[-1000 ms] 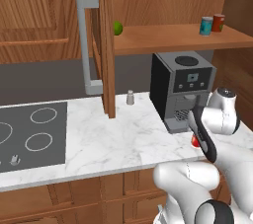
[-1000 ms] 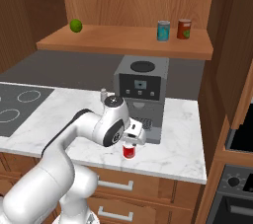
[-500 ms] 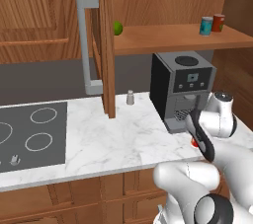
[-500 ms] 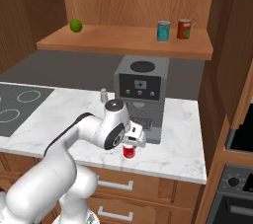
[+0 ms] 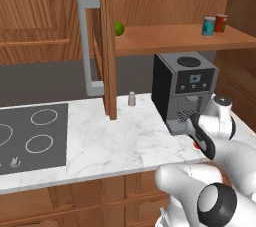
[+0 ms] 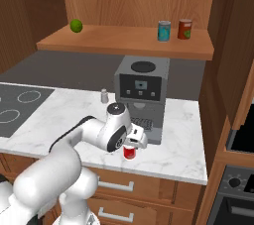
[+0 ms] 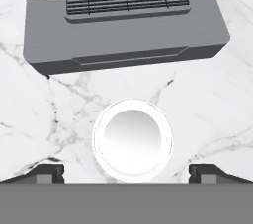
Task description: Pick the cans from the counter and place them in their designated side in the cabinet.
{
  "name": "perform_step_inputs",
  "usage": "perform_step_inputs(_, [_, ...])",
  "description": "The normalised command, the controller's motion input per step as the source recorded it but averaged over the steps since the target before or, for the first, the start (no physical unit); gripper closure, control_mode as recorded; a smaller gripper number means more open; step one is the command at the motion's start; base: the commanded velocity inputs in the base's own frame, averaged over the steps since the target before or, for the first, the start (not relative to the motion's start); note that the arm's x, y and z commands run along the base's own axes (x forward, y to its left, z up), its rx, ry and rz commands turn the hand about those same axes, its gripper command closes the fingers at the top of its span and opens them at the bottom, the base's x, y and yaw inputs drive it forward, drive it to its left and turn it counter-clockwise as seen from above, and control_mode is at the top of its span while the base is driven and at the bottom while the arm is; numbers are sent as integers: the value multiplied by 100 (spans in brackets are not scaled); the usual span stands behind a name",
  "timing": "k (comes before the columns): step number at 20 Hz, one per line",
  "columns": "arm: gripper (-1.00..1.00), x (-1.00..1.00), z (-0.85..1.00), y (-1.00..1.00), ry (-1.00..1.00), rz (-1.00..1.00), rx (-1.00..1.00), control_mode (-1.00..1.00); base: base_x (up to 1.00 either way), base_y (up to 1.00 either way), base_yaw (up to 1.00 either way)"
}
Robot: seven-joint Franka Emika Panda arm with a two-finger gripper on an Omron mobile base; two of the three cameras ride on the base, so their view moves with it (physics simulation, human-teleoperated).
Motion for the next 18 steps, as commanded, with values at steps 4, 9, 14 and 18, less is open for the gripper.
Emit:
perform_step_inputs(4, [-100,20,-14,-6,0,0,0,-100,0,0,0])
perform_step_inputs(9, [100,13,-16,-7,0,0,0,-100,0,0,0])
perform_step_inputs(14, [100,4,-16,-7,0,0,0,-100,0,0,0])
perform_step_inputs(18, [100,0,-12,-10,0,0,0,-100,0,0,0])
